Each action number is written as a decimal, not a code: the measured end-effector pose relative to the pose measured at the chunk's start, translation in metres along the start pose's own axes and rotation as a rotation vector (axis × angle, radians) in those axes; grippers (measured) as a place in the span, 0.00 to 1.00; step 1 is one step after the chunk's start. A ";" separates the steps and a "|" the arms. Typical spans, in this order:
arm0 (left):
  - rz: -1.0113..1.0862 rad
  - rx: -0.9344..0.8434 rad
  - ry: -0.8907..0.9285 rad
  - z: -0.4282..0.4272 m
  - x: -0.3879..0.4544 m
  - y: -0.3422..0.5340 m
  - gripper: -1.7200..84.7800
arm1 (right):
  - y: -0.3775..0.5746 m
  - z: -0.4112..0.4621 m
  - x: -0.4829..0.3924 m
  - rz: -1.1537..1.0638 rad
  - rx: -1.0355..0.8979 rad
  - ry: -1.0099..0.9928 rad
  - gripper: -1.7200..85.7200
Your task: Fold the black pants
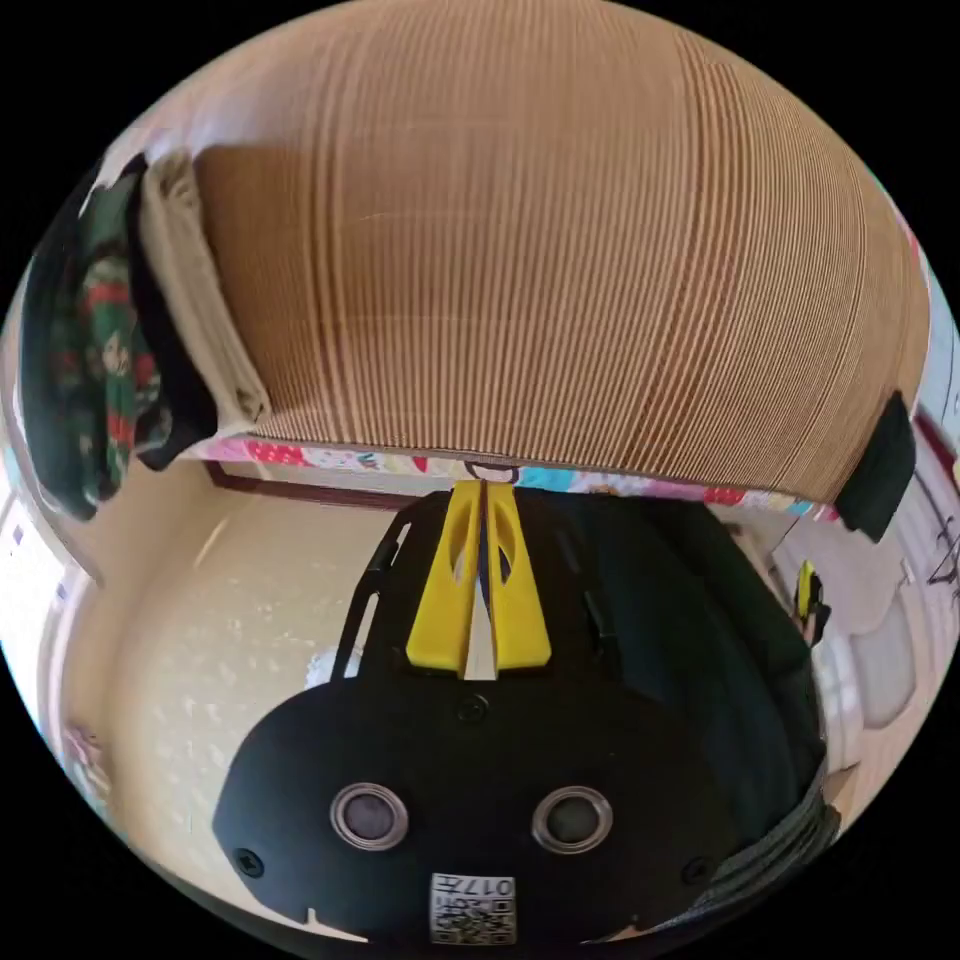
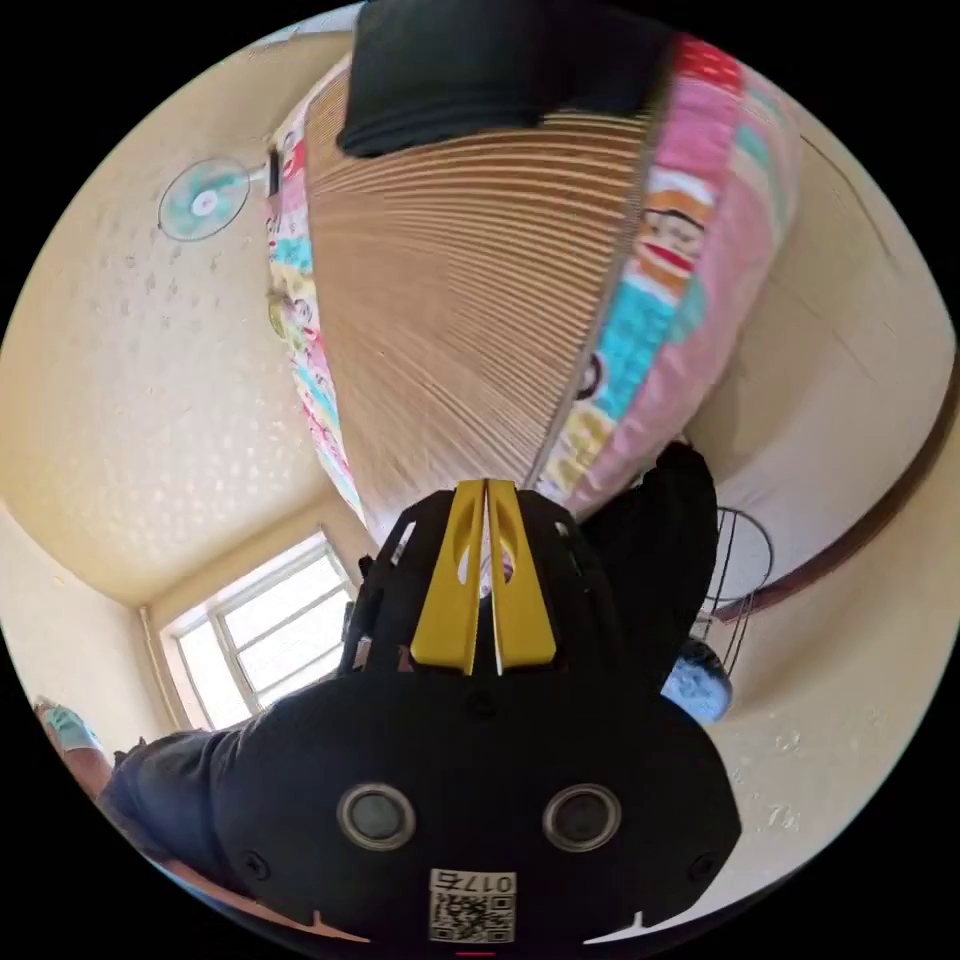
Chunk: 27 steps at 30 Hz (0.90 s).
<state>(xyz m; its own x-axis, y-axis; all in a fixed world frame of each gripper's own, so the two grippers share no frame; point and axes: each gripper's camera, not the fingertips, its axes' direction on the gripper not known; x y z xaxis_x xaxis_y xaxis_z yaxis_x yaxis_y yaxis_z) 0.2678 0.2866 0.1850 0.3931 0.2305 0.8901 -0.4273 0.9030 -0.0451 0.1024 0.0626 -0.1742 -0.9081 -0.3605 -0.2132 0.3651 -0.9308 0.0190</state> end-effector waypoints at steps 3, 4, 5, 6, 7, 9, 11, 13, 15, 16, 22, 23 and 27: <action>-0.107 0.194 0.267 0.000 -0.036 0.045 0.01 | -0.060 0.046 -0.101 -0.315 -0.123 0.085 0.02; -0.105 0.250 0.359 0.010 -0.035 0.060 0.01 | -0.067 0.053 -0.125 -0.382 -0.131 0.110 0.02; -0.098 0.269 0.396 0.017 -0.032 0.067 0.01 | -0.074 0.066 -0.174 -0.521 -0.139 0.156 0.02; -0.080 0.289 0.449 0.034 -0.023 0.078 0.01 | -0.072 0.077 -0.222 -0.664 -0.133 0.198 0.02; -0.055 0.285 0.480 0.056 -0.010 0.087 0.01 | -0.066 0.083 -0.247 -0.738 -0.124 0.219 0.02; 0.007 0.240 0.486 0.091 0.011 0.097 0.01 | -0.025 0.101 -0.322 -0.992 -0.052 0.293 0.02; 0.138 0.191 0.424 0.109 0.026 0.098 0.01 | 0.021 0.114 -0.355 -1.146 0.042 0.326 0.03; 0.263 0.254 0.332 0.103 0.029 0.104 0.01 | 0.072 0.128 -0.365 -1.287 0.153 0.310 0.03; 0.283 0.340 0.266 0.091 0.023 0.113 0.02 | 0.121 0.151 -0.343 -1.398 0.277 0.165 0.03; 0.293 0.417 0.240 0.083 0.017 0.122 0.02 | 0.128 0.159 -0.333 -1.409 0.293 0.120 0.02; 0.049 0.800 0.352 0.061 -0.085 0.175 0.05 | 0.103 0.276 -0.249 -1.199 -0.161 0.081 0.02; 0.010 0.834 0.373 0.060 -0.101 0.180 0.05 | 0.102 0.290 -0.235 -1.190 -0.210 0.080 0.02; -0.325 1.022 0.456 0.066 -0.227 0.224 0.09 | 0.096 0.327 -0.196 -1.138 -0.228 0.143 0.02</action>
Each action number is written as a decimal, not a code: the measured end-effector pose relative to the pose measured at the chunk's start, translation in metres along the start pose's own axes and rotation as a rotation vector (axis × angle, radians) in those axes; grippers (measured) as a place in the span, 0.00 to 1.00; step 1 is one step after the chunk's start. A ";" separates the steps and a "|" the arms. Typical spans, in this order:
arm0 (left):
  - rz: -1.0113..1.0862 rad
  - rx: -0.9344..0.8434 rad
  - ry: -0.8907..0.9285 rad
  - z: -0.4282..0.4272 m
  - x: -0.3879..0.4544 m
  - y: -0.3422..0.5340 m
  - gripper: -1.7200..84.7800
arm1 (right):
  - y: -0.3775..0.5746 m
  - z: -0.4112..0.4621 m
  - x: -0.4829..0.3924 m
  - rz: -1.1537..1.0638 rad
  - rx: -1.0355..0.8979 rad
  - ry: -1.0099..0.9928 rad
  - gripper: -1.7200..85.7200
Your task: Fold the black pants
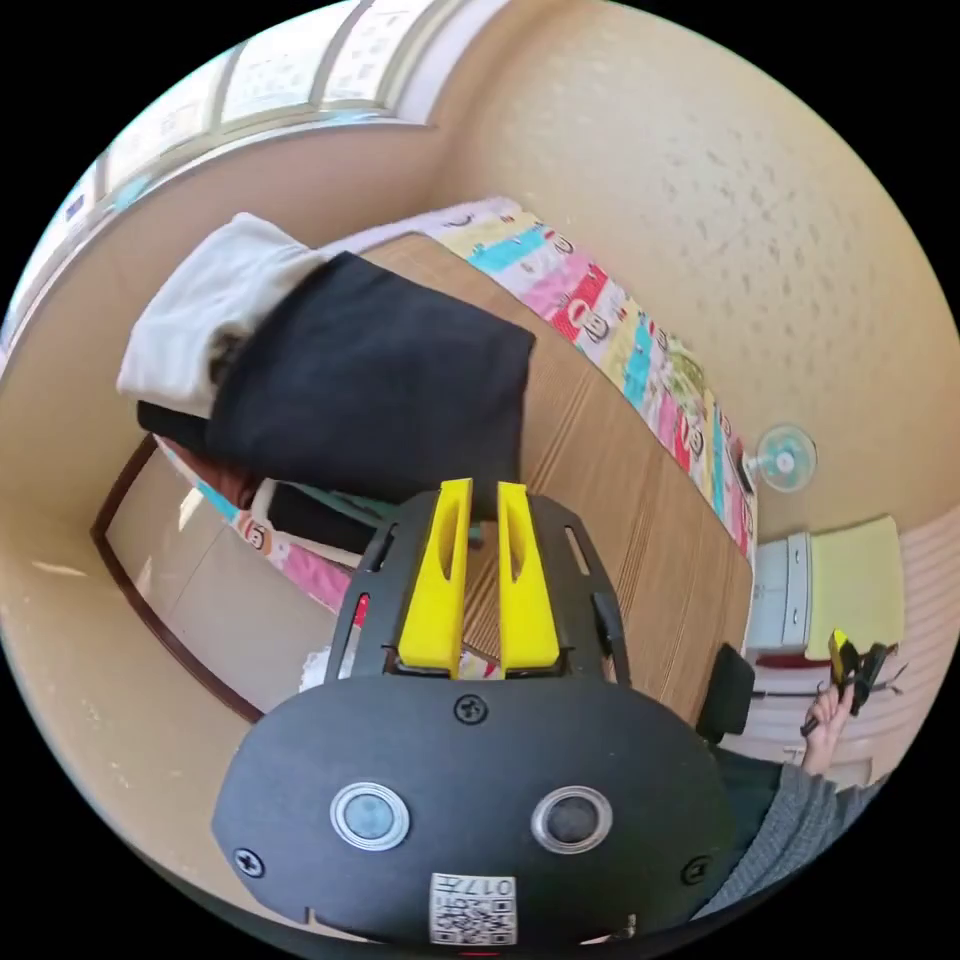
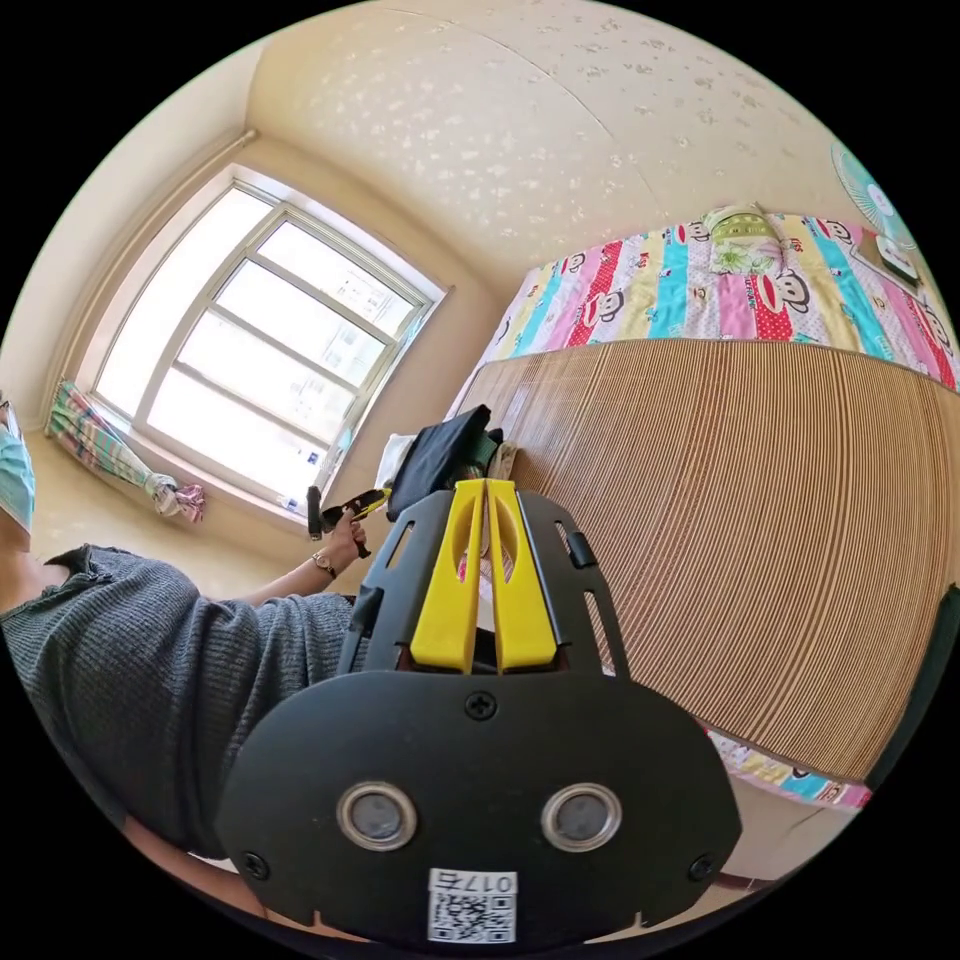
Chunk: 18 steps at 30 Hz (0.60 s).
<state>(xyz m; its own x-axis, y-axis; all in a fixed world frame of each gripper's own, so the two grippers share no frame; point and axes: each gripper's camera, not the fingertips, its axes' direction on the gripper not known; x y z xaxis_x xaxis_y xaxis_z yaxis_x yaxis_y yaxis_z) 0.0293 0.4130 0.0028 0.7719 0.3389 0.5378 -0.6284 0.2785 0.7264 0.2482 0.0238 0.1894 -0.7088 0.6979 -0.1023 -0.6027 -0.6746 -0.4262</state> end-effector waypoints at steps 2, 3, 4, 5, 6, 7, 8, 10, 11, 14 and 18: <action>-0.086 0.068 -0.032 -0.021 -0.049 -0.010 0.12 | 0.005 0.017 0.011 0.016 0.017 -0.004 0.02; -0.138 0.090 -0.052 -0.029 -0.082 -0.015 0.13 | 0.007 0.030 0.019 0.032 0.026 -0.024 0.02; -0.183 0.099 -0.066 -0.033 -0.112 -0.017 0.14 | 0.007 0.037 0.023 0.040 0.029 -0.038 0.02; -0.198 0.100 -0.068 -0.034 -0.126 -0.018 0.14 | 0.007 0.051 0.029 0.044 0.036 -0.066 0.02; -0.213 0.086 -0.059 -0.031 -0.151 -0.019 0.15 | 0.006 0.066 0.034 0.038 0.039 -0.089 0.02; -0.227 0.057 -0.055 -0.024 -0.173 -0.019 0.15 | 0.006 0.074 0.036 0.034 0.037 -0.099 0.02; -0.238 0.039 -0.049 -0.020 -0.183 -0.019 0.16 | 0.004 0.090 0.039 0.025 0.027 -0.110 0.02; -0.272 -0.036 0.043 0.003 -0.214 -0.013 0.18 | 0.001 0.115 0.046 0.013 0.001 -0.112 0.02; -0.279 -0.053 0.074 0.010 -0.220 -0.011 0.18 | 0.000 0.130 0.051 0.008 -0.013 -0.112 0.02; -0.323 -0.140 0.230 0.042 -0.244 0.003 0.15 | 0.000 0.161 0.069 0.009 -0.034 -0.138 0.02; -0.422 0.009 0.433 0.038 -0.270 0.032 0.07 | 0.004 0.191 0.103 0.007 -0.076 -0.146 0.02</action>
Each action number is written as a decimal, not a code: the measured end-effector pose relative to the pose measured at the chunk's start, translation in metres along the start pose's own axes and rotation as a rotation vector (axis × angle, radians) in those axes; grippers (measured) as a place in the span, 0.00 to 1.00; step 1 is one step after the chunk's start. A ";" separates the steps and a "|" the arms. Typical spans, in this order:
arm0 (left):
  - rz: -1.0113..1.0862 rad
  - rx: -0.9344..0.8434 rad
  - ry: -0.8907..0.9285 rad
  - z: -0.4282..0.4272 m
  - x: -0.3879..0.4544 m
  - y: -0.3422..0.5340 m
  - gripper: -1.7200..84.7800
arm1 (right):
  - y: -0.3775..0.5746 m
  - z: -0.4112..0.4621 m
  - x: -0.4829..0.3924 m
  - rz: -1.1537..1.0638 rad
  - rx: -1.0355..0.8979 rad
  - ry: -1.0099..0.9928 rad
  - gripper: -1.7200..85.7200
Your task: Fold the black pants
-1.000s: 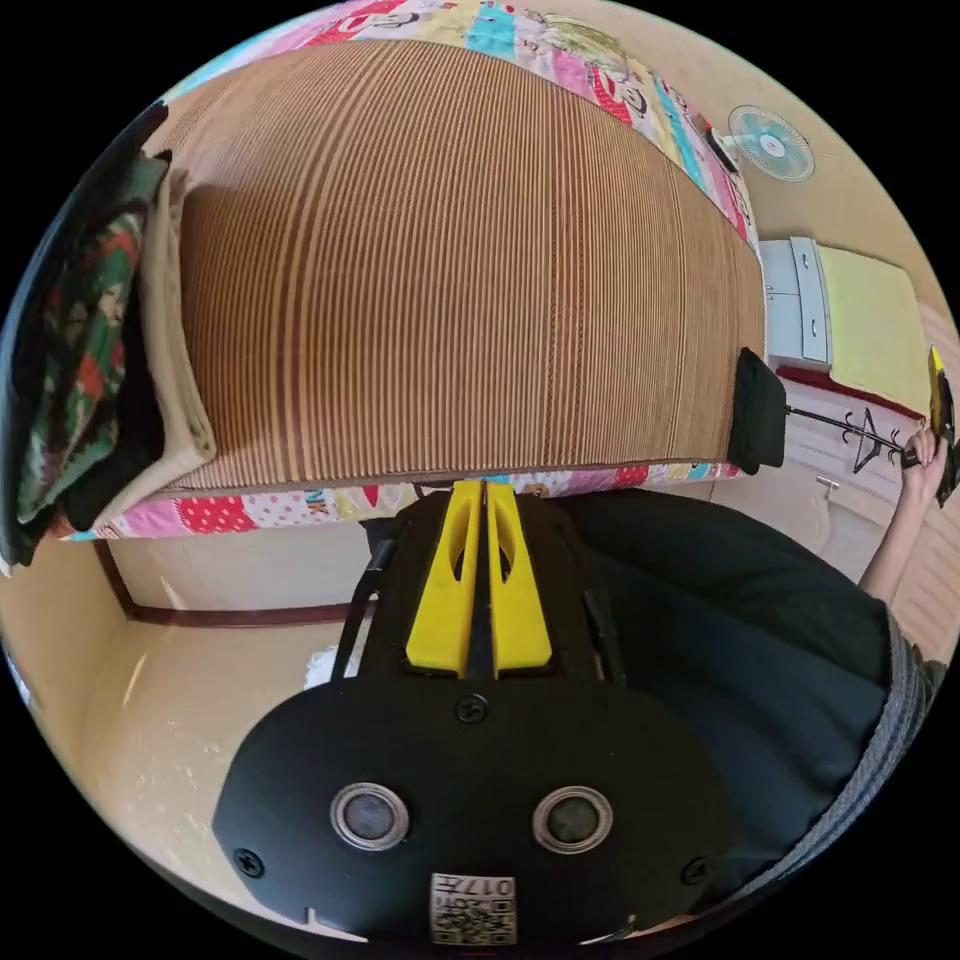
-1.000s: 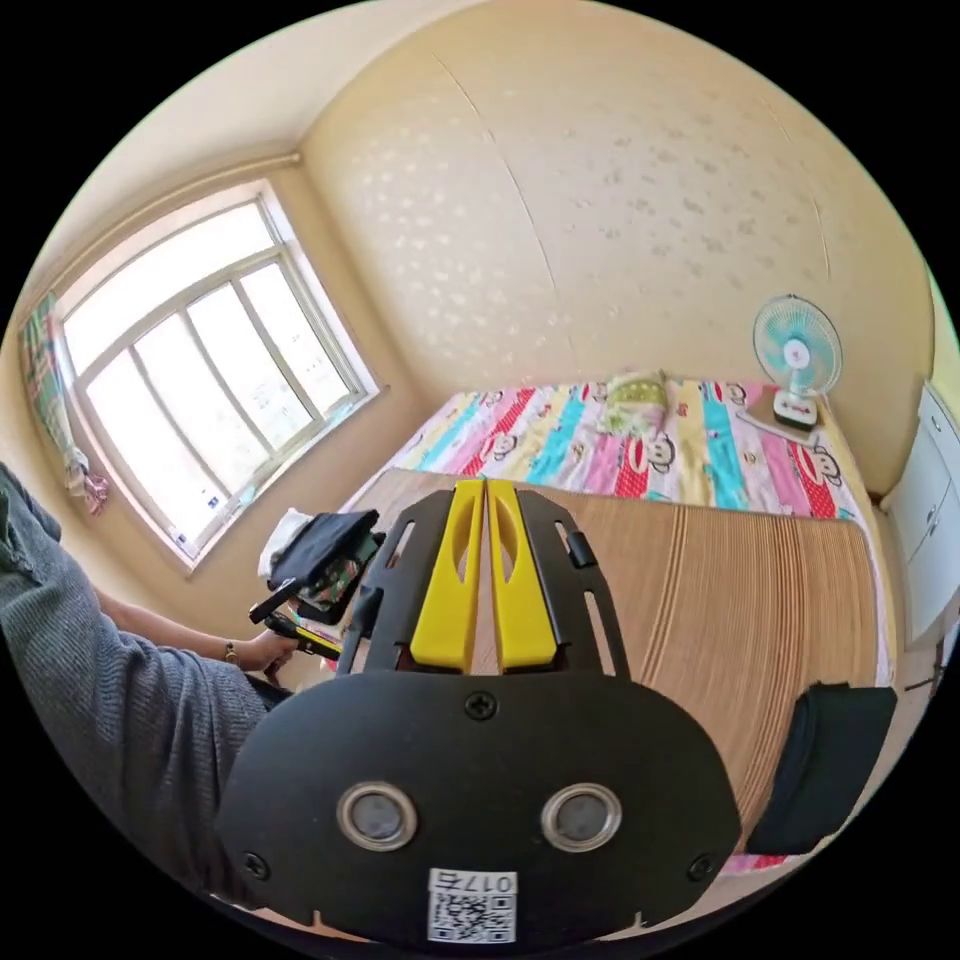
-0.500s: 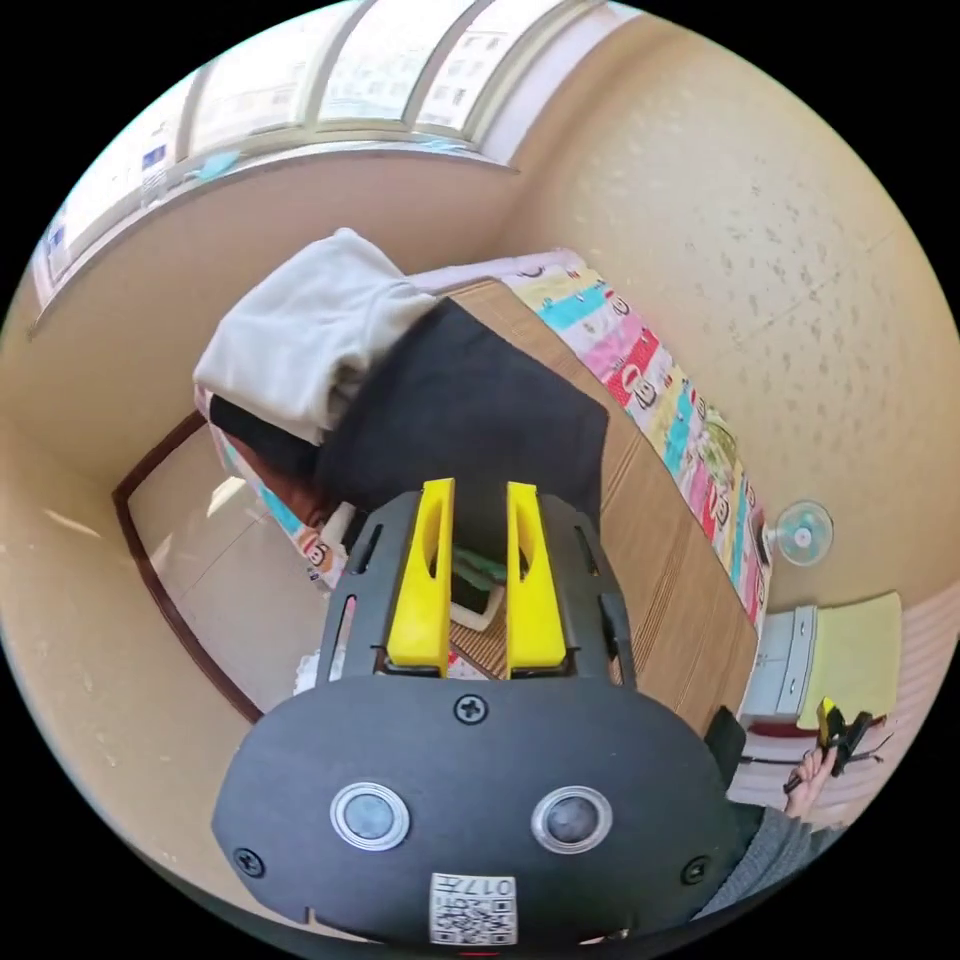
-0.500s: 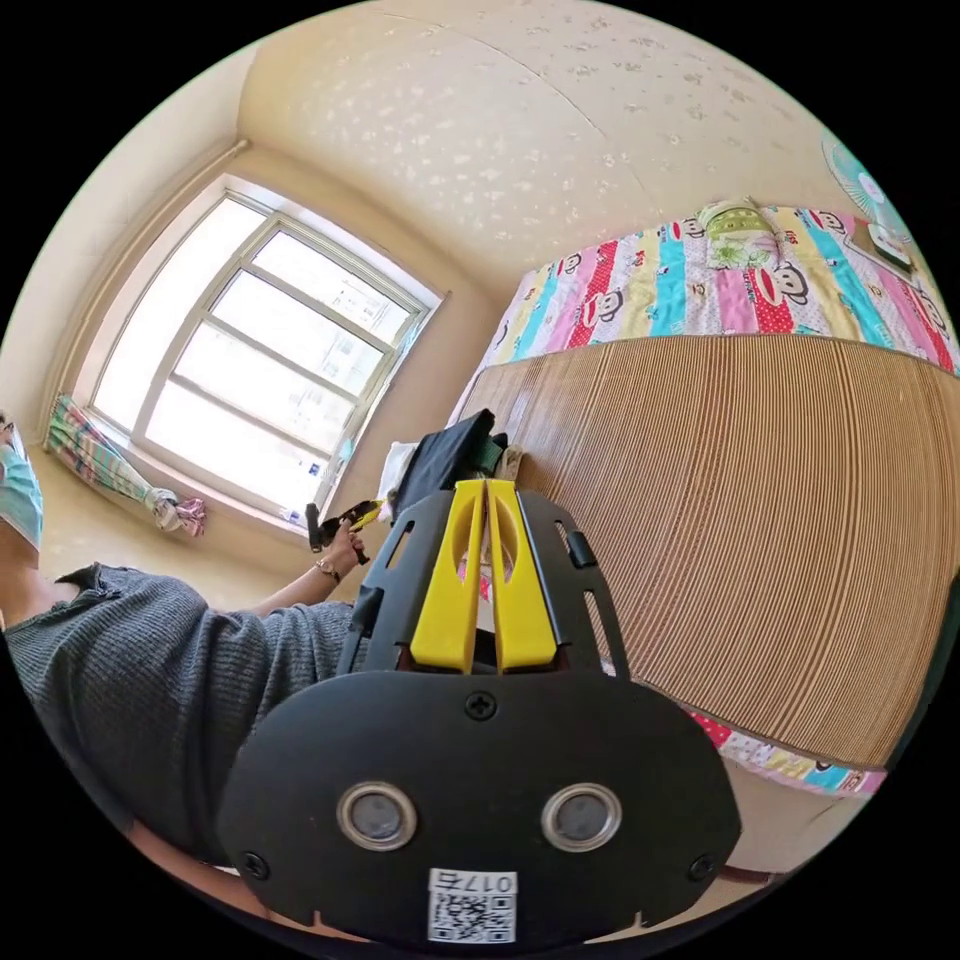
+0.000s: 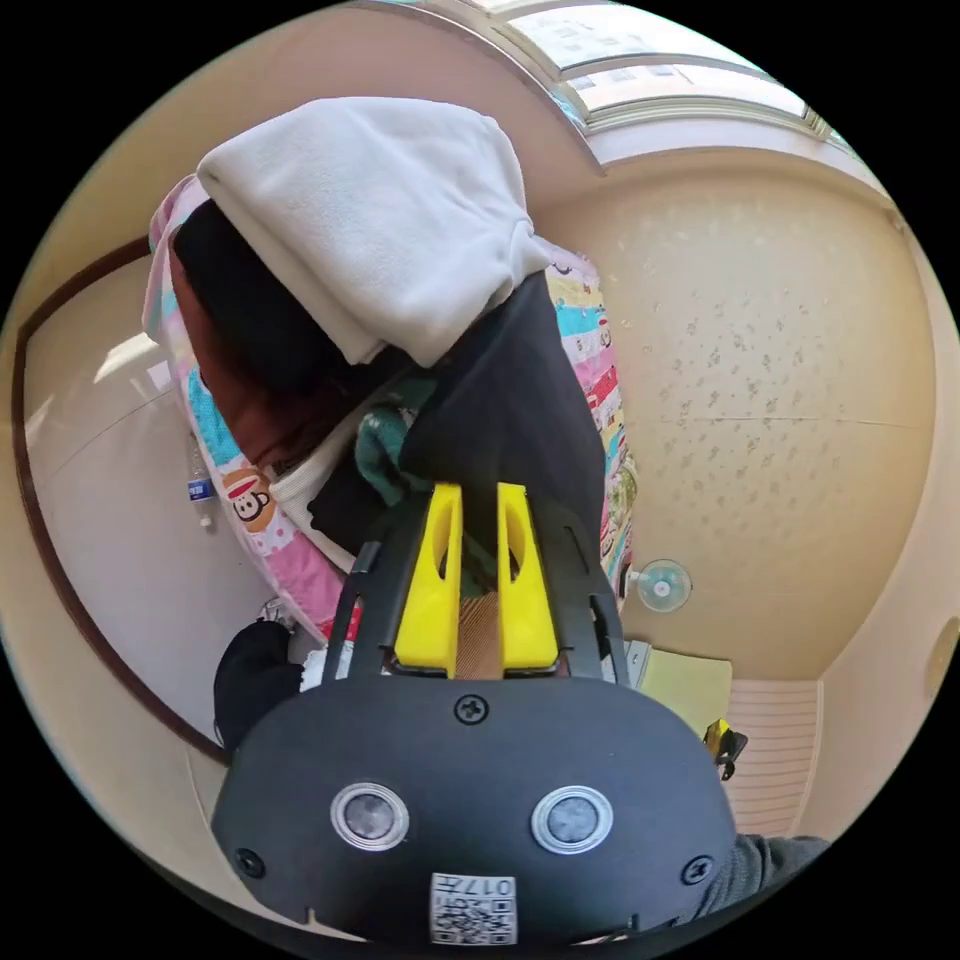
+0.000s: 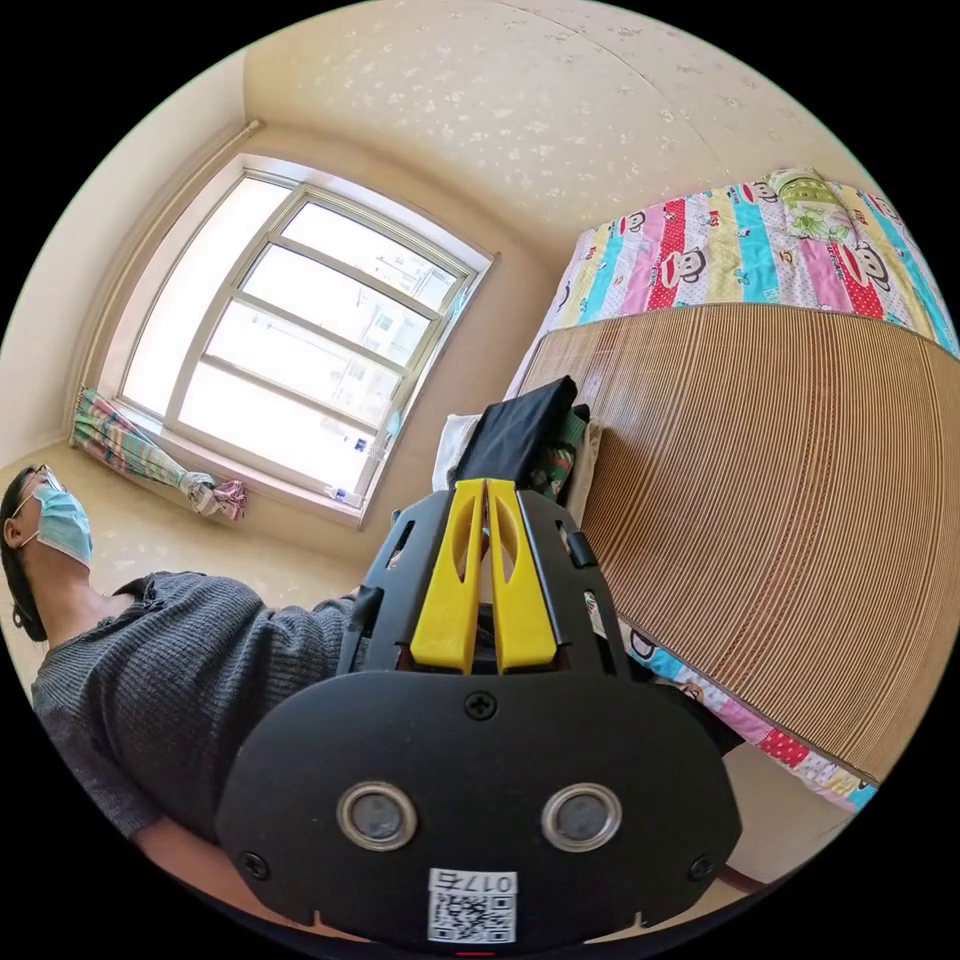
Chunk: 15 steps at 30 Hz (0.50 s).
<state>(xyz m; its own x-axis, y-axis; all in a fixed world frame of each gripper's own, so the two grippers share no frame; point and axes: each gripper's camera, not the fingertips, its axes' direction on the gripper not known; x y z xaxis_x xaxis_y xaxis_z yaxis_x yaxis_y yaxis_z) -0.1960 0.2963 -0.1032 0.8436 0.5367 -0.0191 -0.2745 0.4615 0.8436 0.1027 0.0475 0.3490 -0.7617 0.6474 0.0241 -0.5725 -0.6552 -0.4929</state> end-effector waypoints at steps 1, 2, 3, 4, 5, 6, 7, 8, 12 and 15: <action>0.015 0.024 0.090 -0.010 -0.003 0.003 0.07 | 0.001 0.002 0.006 0.001 -0.006 0.006 0.02; 0.038 0.036 0.151 -0.016 -0.002 0.004 0.07 | 0.002 0.007 0.018 0.003 -0.013 0.017 0.02; 0.097 0.044 0.293 -0.027 0.002 0.001 0.06 | 0.003 0.010 0.030 0.005 -0.018 0.026 0.02; 0.156 0.027 0.371 -0.035 0.013 -0.005 0.06 | 0.004 0.012 0.037 0.008 -0.020 0.029 0.02; 0.199 0.017 0.391 -0.038 0.022 -0.008 0.06 | 0.004 0.016 0.050 0.013 -0.024 0.035 0.02; 0.307 -0.004 0.404 -0.045 0.048 -0.014 0.06 | 0.002 0.020 0.063 0.017 -0.029 0.039 0.02; 0.424 -0.030 0.417 -0.049 0.079 -0.019 0.05 | 0.001 0.022 0.070 0.019 -0.030 0.040 0.02; 0.488 -0.046 0.426 -0.050 0.096 -0.019 0.05 | -0.002 0.026 0.081 0.018 -0.032 0.040 0.02; 0.958 -0.176 0.454 -0.043 0.221 0.028 0.02 | -0.020 0.043 0.113 -0.022 -0.036 0.040 0.02; 1.160 -0.304 0.437 -0.020 0.258 0.092 0.01 | -0.036 0.071 0.138 -0.038 -0.091 0.063 0.03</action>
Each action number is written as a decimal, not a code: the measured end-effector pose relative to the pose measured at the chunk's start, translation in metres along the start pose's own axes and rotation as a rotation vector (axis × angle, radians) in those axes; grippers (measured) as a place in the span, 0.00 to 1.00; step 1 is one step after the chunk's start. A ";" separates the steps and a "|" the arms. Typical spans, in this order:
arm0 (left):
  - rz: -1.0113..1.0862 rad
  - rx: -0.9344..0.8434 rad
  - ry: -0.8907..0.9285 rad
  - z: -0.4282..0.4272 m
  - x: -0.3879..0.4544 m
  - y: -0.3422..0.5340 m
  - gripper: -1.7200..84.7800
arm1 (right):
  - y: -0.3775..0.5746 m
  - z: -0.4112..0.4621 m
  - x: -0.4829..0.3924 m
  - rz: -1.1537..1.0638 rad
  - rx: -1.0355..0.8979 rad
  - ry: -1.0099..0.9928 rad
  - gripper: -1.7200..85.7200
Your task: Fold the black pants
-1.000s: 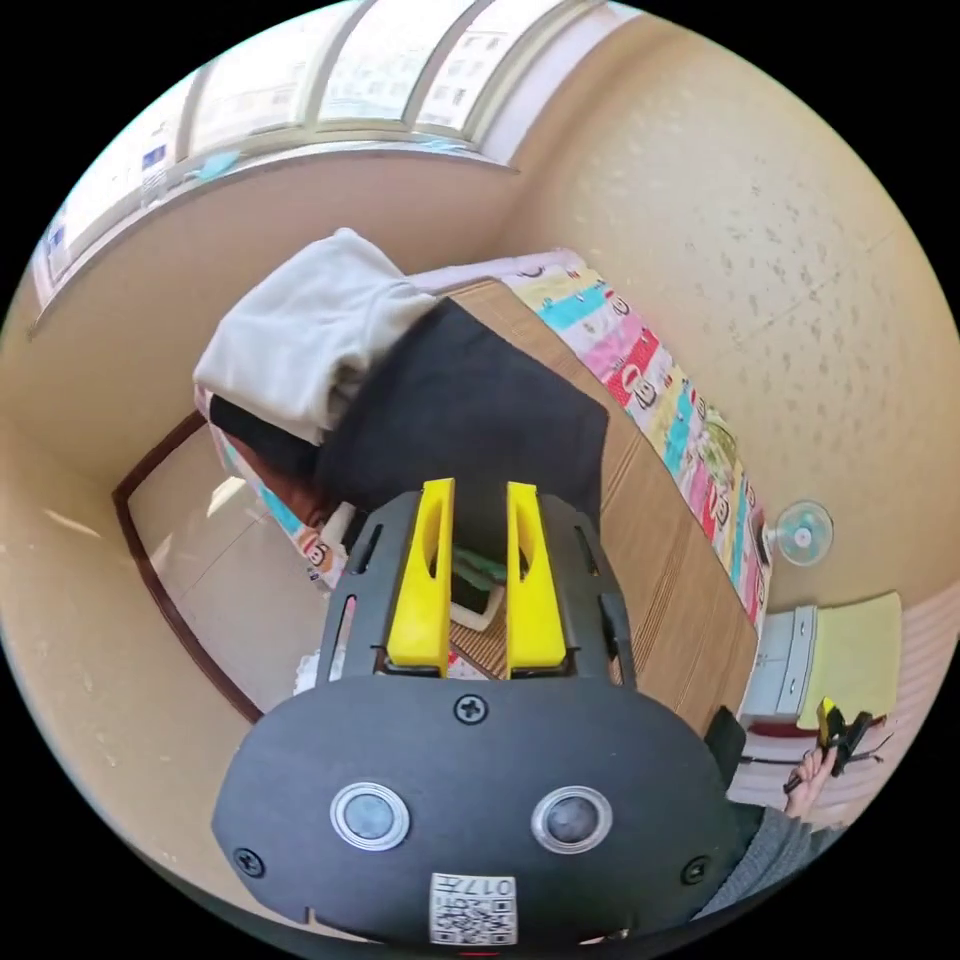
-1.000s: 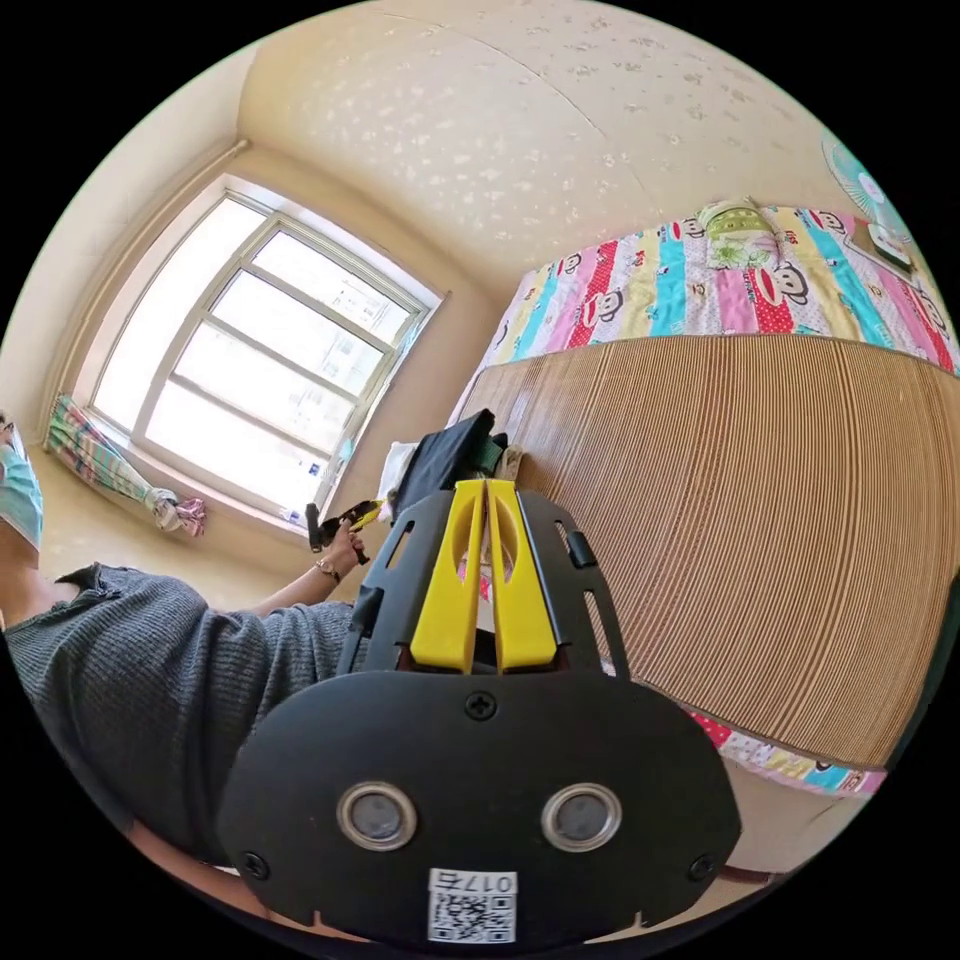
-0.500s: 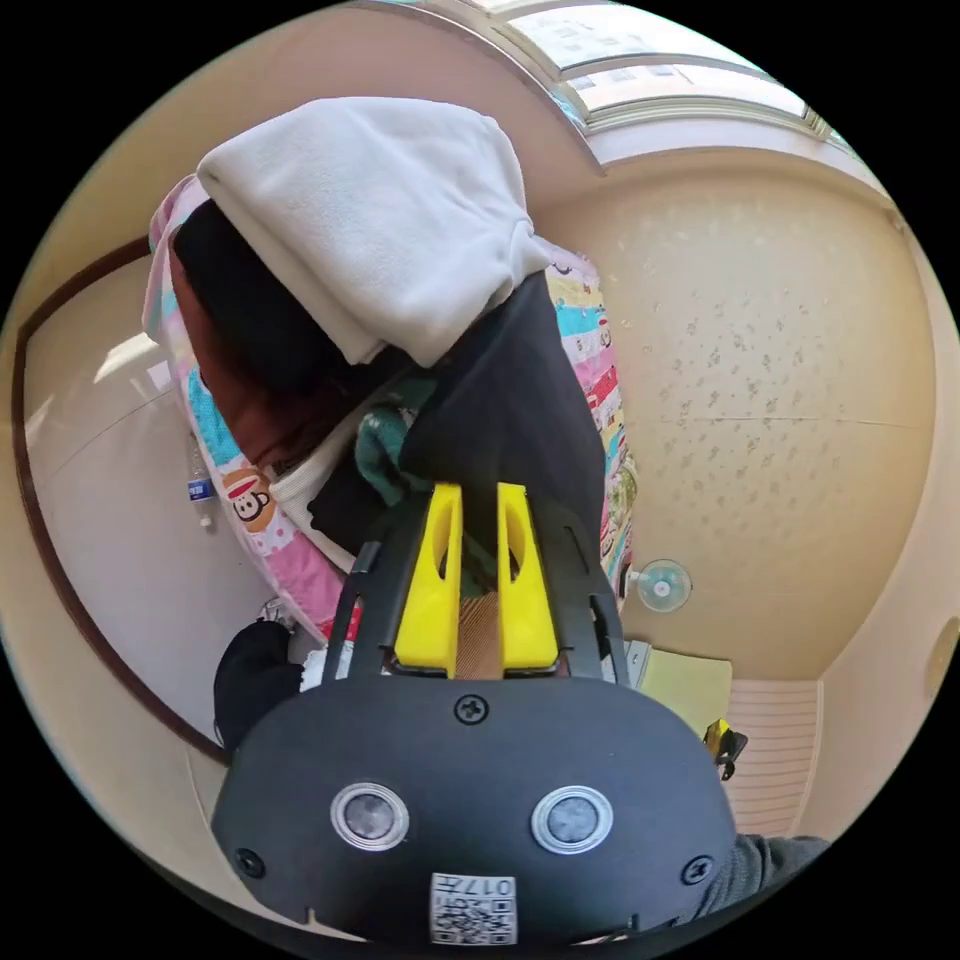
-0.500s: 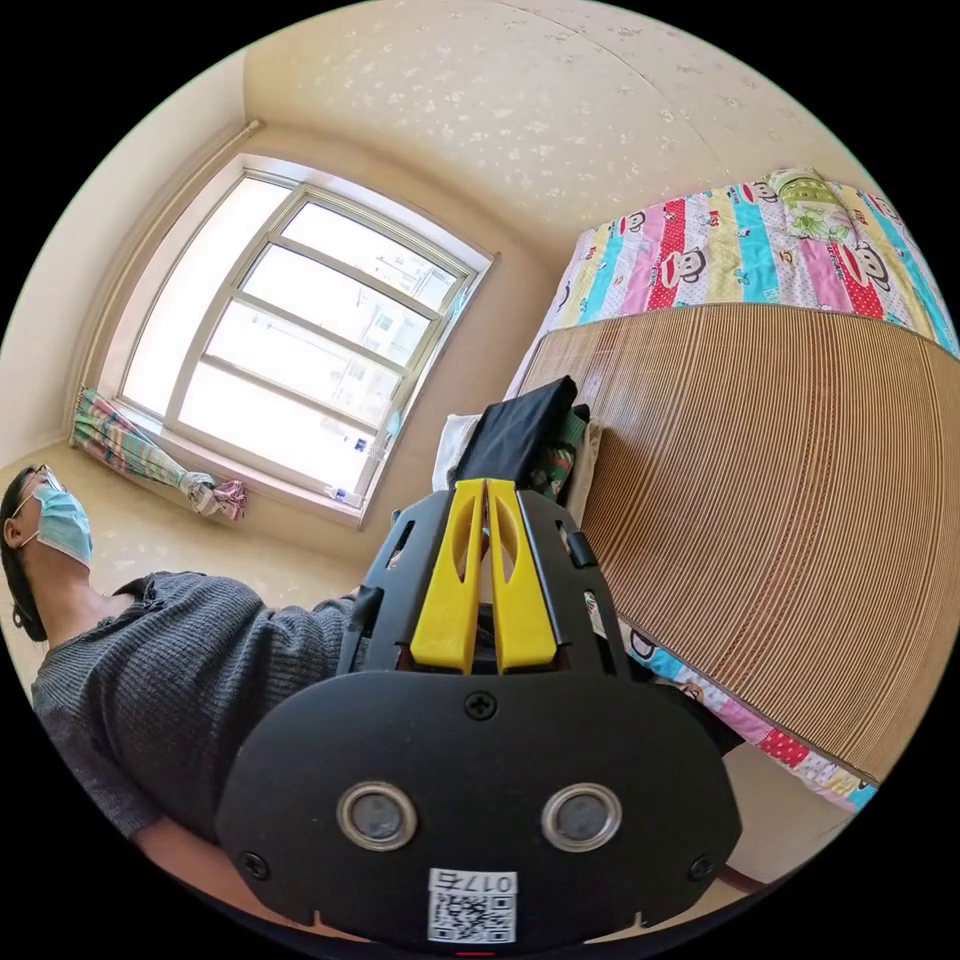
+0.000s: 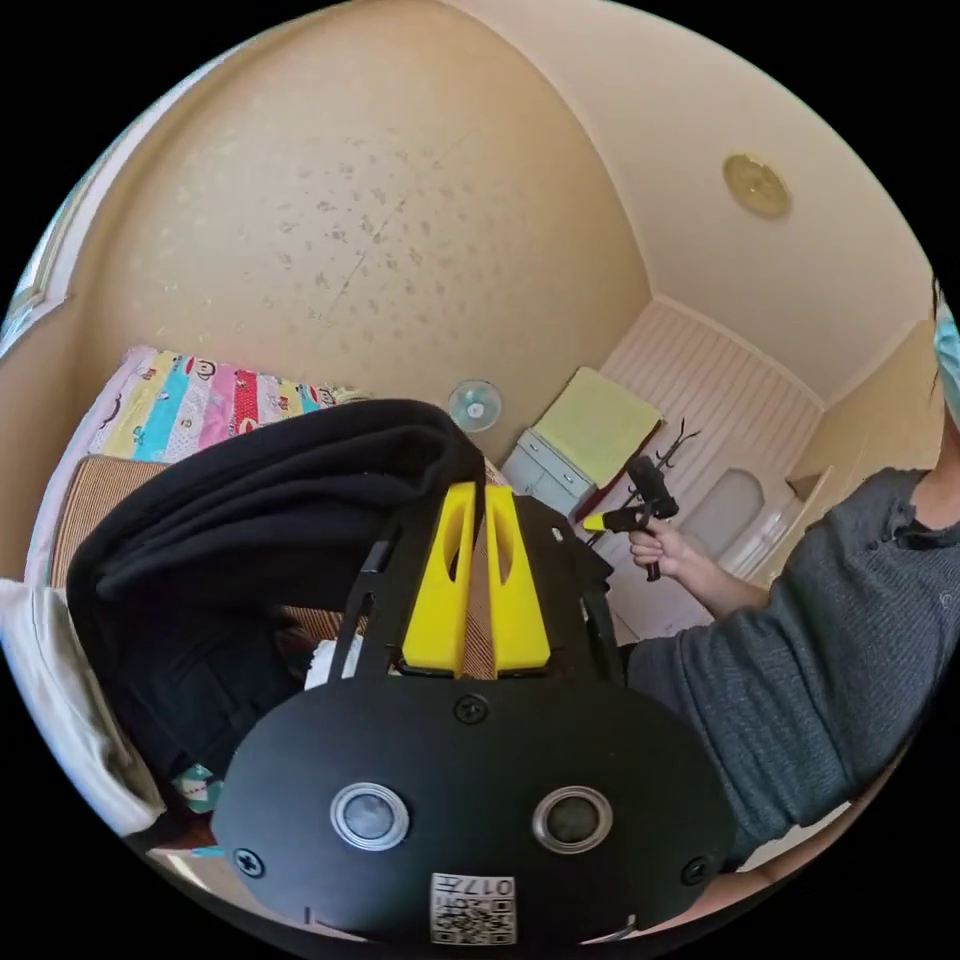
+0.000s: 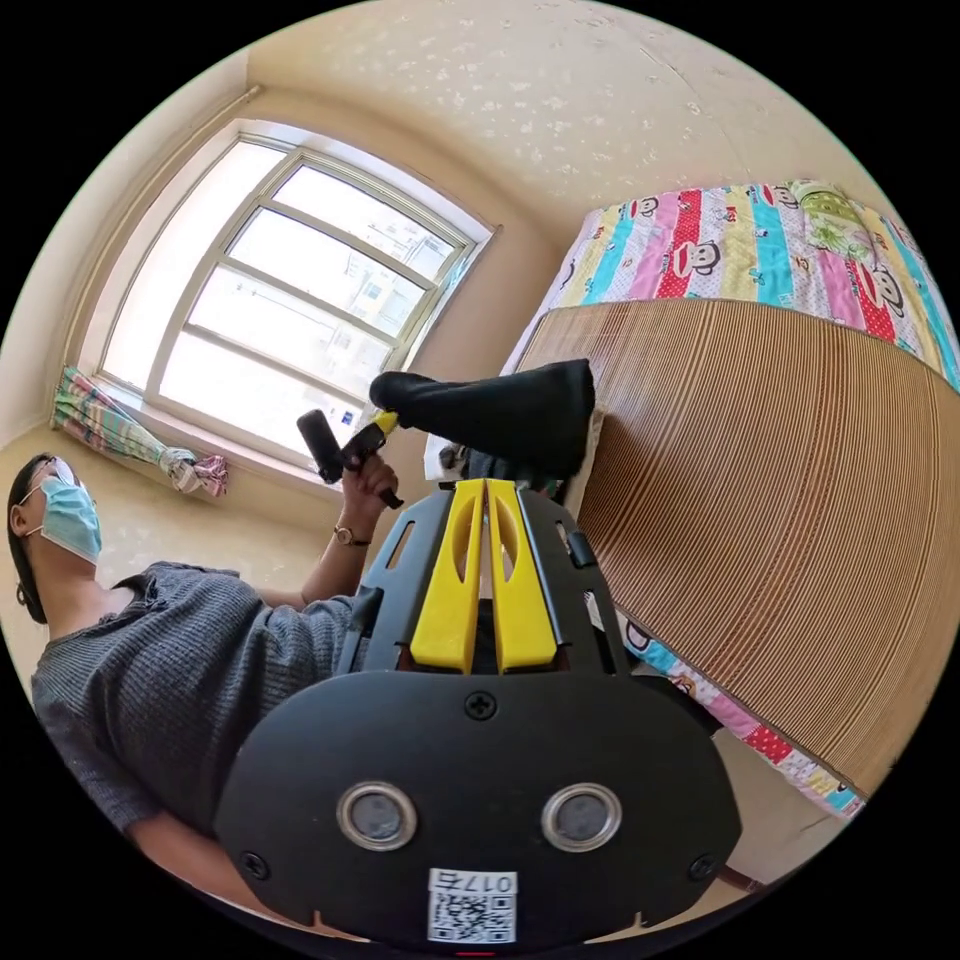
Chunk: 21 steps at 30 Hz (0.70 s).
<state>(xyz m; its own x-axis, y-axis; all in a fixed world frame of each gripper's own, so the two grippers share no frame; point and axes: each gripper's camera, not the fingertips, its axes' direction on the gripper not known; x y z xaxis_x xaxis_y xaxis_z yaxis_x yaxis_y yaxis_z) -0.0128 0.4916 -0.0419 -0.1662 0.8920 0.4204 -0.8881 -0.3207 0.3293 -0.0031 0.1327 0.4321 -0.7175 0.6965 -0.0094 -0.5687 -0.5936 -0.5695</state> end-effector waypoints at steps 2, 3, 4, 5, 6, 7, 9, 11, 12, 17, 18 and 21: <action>0.055 -0.129 -0.001 0.035 0.019 0.019 0.01 | -0.011 0.023 0.015 -0.012 -0.050 0.012 0.03; 0.067 -0.217 -0.012 0.059 0.026 0.040 0.01 | -0.019 0.041 0.026 -0.016 -0.092 0.020 0.03; 0.038 -0.308 -0.014 0.082 0.025 0.064 0.01 | -0.023 0.051 0.032 -0.017 -0.115 0.024 0.03; 0.021 -0.339 0.026 0.092 0.023 0.077 0.01 | -0.031 0.071 0.042 -0.022 -0.162 0.026 0.03; -0.017 -0.359 0.165 0.108 0.019 0.099 0.01 | -0.039 0.094 0.051 -0.032 -0.213 0.021 0.03; -0.055 -0.372 0.254 0.121 0.014 0.118 0.01 | -0.043 0.105 0.054 -0.038 -0.238 0.018 0.03; -0.177 -0.444 0.171 0.135 -0.004 0.141 0.01 | -0.060 0.148 0.064 -0.066 -0.320 0.003 0.03; -0.264 -0.422 0.088 0.127 -0.023 0.154 0.01 | -0.072 0.178 0.066 -0.110 -0.358 -0.003 0.04; -0.312 -0.351 0.067 0.110 -0.036 0.159 0.01 | -0.081 0.199 0.066 -0.144 -0.384 0.009 0.04; -0.485 -0.094 -0.087 0.023 -0.081 0.185 0.01 | -0.139 0.304 0.053 -0.314 -0.508 0.199 0.11; -0.513 -0.050 -0.133 0.004 -0.086 0.194 0.01 | -0.159 0.334 0.041 -0.382 -0.527 0.252 0.12; -0.592 0.031 -0.208 -0.033 -0.095 0.220 0.01 | -0.213 0.426 0.006 -0.532 -0.632 0.382 0.16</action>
<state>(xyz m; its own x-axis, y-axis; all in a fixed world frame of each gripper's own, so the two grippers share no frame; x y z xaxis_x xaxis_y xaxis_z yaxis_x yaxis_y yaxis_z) -0.2063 0.3470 -0.0368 0.4399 0.8415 0.3137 -0.7905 0.1971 0.5798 -0.0579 0.0918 0.9038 -0.1773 0.9683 0.1758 -0.3795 0.0976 -0.9200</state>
